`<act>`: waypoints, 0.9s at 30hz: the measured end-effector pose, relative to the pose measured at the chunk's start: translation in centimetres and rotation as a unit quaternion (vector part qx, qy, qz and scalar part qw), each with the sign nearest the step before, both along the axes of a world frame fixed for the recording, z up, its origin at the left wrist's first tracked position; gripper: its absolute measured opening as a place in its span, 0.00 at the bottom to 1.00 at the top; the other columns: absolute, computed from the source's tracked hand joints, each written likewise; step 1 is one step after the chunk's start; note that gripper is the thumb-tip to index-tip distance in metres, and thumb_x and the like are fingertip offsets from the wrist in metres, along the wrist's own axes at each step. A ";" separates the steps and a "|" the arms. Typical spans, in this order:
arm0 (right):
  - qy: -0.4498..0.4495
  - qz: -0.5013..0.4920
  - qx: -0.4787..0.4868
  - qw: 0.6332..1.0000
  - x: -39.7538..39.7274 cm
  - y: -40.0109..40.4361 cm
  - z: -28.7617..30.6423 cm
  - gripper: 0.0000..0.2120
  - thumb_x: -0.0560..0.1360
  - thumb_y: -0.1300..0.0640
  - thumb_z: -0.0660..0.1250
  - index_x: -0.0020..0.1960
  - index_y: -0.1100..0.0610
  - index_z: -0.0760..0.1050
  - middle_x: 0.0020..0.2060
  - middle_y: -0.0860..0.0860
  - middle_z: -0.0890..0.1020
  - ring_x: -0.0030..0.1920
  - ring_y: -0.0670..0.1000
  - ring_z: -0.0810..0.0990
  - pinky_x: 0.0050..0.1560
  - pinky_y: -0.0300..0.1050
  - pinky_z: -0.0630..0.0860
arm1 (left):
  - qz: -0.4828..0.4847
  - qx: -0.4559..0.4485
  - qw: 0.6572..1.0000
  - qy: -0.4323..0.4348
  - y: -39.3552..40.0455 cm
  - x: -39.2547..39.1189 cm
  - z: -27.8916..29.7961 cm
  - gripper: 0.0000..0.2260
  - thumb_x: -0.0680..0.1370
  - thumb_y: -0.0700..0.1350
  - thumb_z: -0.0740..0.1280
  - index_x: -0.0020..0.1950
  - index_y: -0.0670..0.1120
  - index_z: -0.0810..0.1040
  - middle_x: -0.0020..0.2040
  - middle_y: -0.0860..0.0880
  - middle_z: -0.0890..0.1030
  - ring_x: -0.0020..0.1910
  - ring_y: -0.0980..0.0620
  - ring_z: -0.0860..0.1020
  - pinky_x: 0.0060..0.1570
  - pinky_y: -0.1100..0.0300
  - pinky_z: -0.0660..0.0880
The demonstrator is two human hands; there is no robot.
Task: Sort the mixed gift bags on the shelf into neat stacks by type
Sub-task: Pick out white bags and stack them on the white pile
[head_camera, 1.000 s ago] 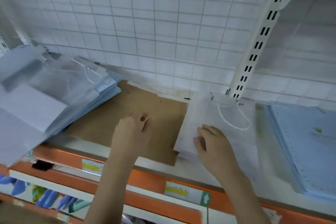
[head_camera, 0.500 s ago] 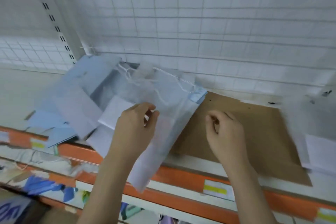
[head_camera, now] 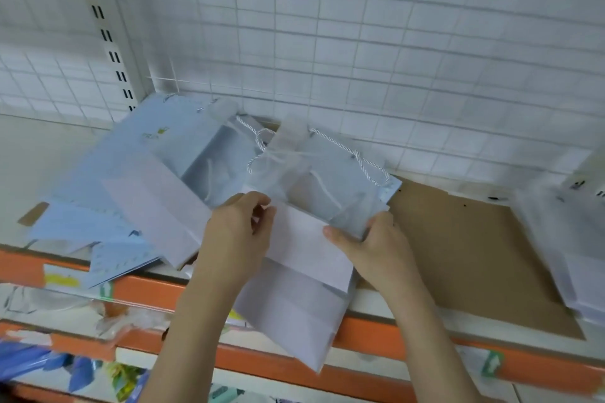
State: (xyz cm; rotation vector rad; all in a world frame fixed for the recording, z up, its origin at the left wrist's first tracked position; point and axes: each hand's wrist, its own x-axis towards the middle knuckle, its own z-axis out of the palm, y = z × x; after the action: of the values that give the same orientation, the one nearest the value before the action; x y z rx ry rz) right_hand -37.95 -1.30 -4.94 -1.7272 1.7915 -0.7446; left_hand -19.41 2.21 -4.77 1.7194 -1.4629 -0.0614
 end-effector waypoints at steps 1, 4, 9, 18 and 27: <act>-0.019 -0.002 0.005 1.000 -0.3 0.0 0.2 0.32 0.65 0.39 0.72 0.55 0.62 0.67 0.51 0.54 0.76 0.54 0.56 0.75 0.48 0.46 0.71 | -0.002 -0.002 1.000 0.004 -0.1 0.1 -0.1 0.06 0.74 0.40 0.68 0.50 0.42 0.81 0.42 0.46 0.80 0.34 0.52 0.71 0.39 0.65 0.65; -0.074 -0.011 0.014 0.997 -1.7 -0.4 -0.1 0.26 0.67 0.46 0.74 0.52 0.60 0.66 0.44 0.48 0.76 0.49 0.52 0.77 0.43 0.43 0.69 | 0.004 -0.015 1.000 0.000 -0.4 0.6 -0.1 0.06 0.74 0.40 0.68 0.49 0.40 0.81 0.42 0.43 0.80 0.35 0.47 0.75 0.40 0.61 0.69; -0.125 -0.092 -0.007 0.988 -4.8 -0.7 -0.5 0.36 0.65 0.42 0.72 0.61 0.64 0.65 0.51 0.54 0.77 0.49 0.54 0.77 0.50 0.49 0.75 | 0.057 0.085 0.994 -0.023 0.1 1.2 0.5 0.23 0.69 0.55 0.72 0.59 0.43 0.77 0.53 0.42 0.77 0.54 0.38 0.73 0.53 0.51 0.70; -0.197 -0.134 -0.066 0.969 -5.9 0.5 -2.1 0.29 0.72 0.53 0.70 0.64 0.64 0.59 0.52 0.52 0.71 0.52 0.53 0.71 0.50 0.45 0.67 | 0.156 0.129 0.976 -0.082 1.6 1.7 -0.3 0.40 0.62 0.68 0.69 0.68 0.49 0.68 0.66 0.42 0.68 0.65 0.39 0.63 0.61 0.45 0.62; -0.251 -0.091 -0.068 0.961 -2.5 1.0 -1.6 0.27 0.73 0.54 0.69 0.63 0.59 0.57 0.51 0.50 0.72 0.50 0.50 0.73 0.50 0.44 0.68 | 0.110 0.196 0.965 -0.131 -1.3 4.1 -0.5 0.38 0.70 0.72 0.54 0.74 0.53 0.56 0.77 0.49 0.53 0.75 0.44 0.49 0.69 0.38 0.49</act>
State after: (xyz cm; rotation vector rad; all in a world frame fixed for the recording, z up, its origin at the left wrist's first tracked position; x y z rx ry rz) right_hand -40.43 -0.35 -6.58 -1.3020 1.5766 -1.2799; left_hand -15.34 0.87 -5.30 2.2775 -1.5076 -0.0049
